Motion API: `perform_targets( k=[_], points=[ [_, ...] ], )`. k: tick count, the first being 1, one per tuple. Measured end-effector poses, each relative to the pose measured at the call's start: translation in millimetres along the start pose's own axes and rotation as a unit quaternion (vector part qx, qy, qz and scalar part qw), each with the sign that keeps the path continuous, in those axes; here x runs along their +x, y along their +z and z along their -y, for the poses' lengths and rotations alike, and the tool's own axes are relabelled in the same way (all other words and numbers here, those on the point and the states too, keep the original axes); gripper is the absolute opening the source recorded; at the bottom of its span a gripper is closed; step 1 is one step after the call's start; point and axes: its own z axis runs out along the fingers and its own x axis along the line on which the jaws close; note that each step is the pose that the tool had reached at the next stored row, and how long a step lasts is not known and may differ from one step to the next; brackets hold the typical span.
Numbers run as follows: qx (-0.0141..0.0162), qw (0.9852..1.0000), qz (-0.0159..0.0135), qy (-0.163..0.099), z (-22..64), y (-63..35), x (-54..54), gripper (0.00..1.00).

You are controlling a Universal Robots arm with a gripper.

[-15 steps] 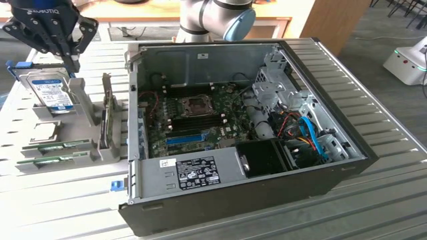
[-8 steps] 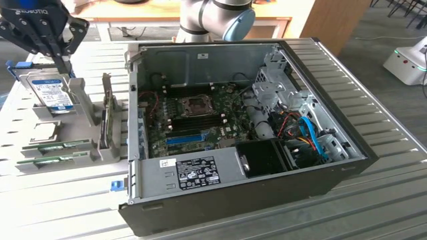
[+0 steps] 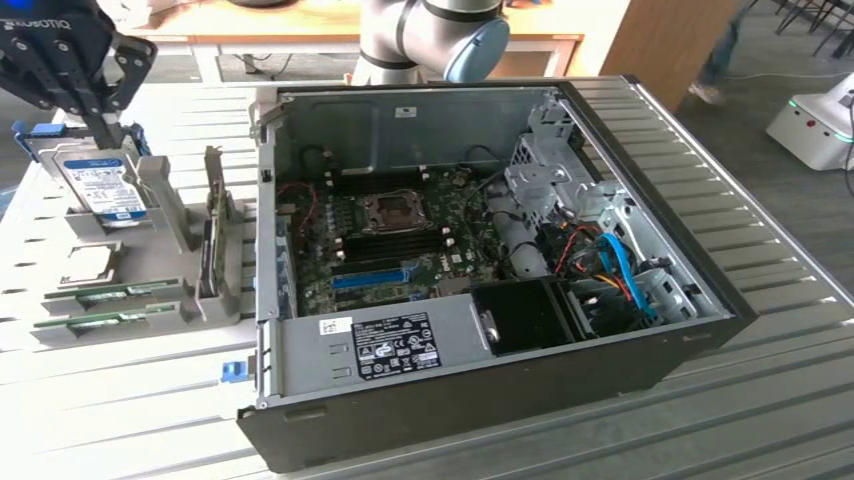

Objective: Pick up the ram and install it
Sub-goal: 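Reach for the ram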

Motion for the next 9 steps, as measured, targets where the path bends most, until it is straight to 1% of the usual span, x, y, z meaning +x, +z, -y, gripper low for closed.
perform_targets(
  k=[9],
  points=[
    [0.0001,1.0,-0.0015,0.0,1.4,0.8,18.1,0.1]
  ],
)
